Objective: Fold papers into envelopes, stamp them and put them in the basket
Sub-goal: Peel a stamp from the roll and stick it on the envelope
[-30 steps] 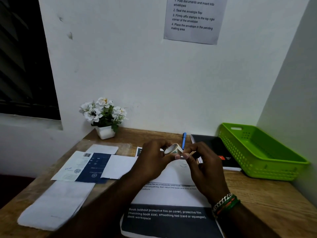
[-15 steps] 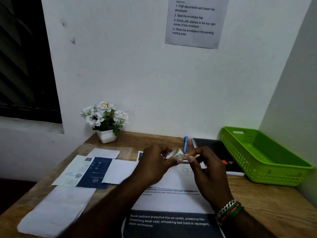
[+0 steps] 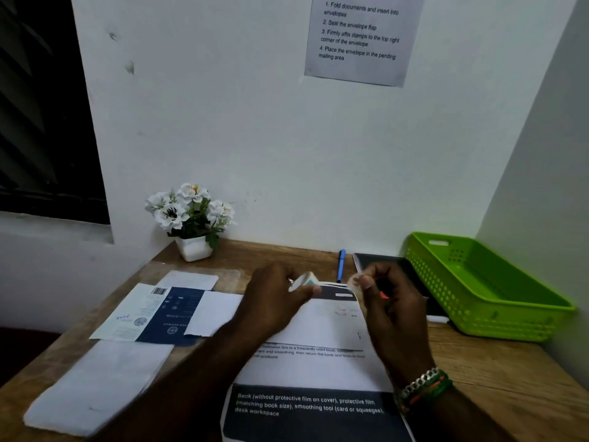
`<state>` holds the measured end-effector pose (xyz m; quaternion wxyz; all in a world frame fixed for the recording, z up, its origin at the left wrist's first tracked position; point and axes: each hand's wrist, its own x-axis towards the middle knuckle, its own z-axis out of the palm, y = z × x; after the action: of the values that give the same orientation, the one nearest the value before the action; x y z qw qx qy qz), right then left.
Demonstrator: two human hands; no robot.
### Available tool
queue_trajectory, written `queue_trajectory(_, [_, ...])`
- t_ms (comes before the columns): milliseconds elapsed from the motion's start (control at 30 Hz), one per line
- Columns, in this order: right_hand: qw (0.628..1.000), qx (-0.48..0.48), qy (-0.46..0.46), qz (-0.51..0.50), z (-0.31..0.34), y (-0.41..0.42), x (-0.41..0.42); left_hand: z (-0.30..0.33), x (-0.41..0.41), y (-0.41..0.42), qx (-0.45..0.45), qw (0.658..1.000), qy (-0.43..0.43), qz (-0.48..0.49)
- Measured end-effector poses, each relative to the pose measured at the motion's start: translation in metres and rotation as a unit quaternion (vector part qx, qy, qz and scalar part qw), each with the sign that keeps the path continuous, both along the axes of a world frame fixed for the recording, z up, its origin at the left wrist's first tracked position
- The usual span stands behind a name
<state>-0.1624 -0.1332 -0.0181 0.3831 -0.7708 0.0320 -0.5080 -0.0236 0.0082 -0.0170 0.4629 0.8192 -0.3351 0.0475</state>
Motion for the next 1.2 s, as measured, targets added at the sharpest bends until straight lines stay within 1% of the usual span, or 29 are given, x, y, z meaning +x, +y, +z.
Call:
queue_trajectory(67, [0.999, 0.04, -0.024, -0.004, 0.005, -0.006, -0.004, -0.002, 0.012, 0.008, -0.011, 1.0, 0.008, 0.015])
queue_trajectory(133, [0.997, 0.064, -0.031, -0.013, 0.009, -0.013, -0.007, -0.003, 0.023, 0.015, -0.042, 0.999, 0.023, 0.019])
queue_trajectory(267, [0.994, 0.107, 0.014, -0.007, 0.007, -0.018, -0.004, -0.003, 0.047, 0.013, -0.06, 0.997, -0.024, 0.05])
queue_trajectory(333, [0.988, 0.146, 0.041, 0.01, 0.003, -0.02, 0.001, 0.001, 0.061, 0.007, -0.02, 0.997, -0.041, 0.066])
queue_trajectory(433, [0.977, 0.204, 0.045, 0.032, -0.004, -0.023, 0.007, 0.005, 0.083, -0.005, 0.123, 0.987, -0.059, 0.09])
queue_trajectory(500, [0.97, 0.237, 0.045, 0.038, -0.007, -0.025, 0.009, 0.004, 0.097, -0.011, 0.181, 0.979, -0.043, 0.083])
queue_trajectory(567, [0.963, 0.263, 0.054, 0.036, -0.01, -0.028, 0.011, 0.0, 0.111, -0.017, 0.209, 0.975, -0.025, 0.071])
queue_trajectory(633, [0.955, 0.285, 0.073, 0.035, -0.013, -0.032, 0.013, -0.005, 0.123, -0.023, 0.233, 0.969, -0.022, 0.081])
queue_trajectory(733, [0.952, 0.289, 0.092, 0.037, -0.017, -0.036, 0.015, -0.008, 0.129, -0.031, 0.256, 0.962, -0.039, 0.089])
queue_trajectory(867, [0.947, 0.3, 0.103, 0.043, -0.02, -0.034, 0.017, -0.004, 0.123, -0.035, 0.324, 0.938, -0.075, 0.1])
queue_trajectory(933, [0.944, 0.306, 0.11, 0.044, -0.018, -0.032, 0.016, 0.001, 0.116, -0.035, 0.335, 0.933, -0.089, 0.098])
queue_trajectory(1000, [0.942, 0.312, 0.121, 0.043, -0.017, -0.03, 0.016, 0.01, 0.101, -0.033, 0.305, 0.939, -0.107, 0.115])
queue_trajectory(1033, [0.94, 0.315, 0.126, 0.043, -0.016, -0.029, 0.015, 0.014, 0.091, -0.034, 0.254, 0.952, -0.12, 0.119])
queue_trajectory(1067, [0.938, 0.319, 0.129, 0.043, -0.015, -0.029, 0.015, 0.018, 0.078, -0.034, 0.182, 0.969, -0.129, 0.109])
queue_trajectory(1100, [0.937, 0.321, 0.133, 0.044, -0.015, -0.029, 0.014, 0.024, 0.061, -0.036, 0.104, 0.984, -0.114, 0.09])
queue_trajectory(1133, [0.936, 0.321, 0.137, 0.043, -0.014, -0.028, 0.014, 0.029, 0.041, -0.038, 0.039, 0.995, -0.066, 0.058])
queue_trajectory(1167, [0.935, 0.321, 0.143, 0.043, -0.013, -0.027, 0.014, 0.032, 0.023, -0.04, 0.004, 1.0, 0.004, 0.016])
queue_trajectory(1200, [0.934, 0.322, 0.146, 0.043, -0.013, -0.026, 0.014, 0.033, 0.006, -0.042, -0.011, 0.997, 0.076, -0.031])
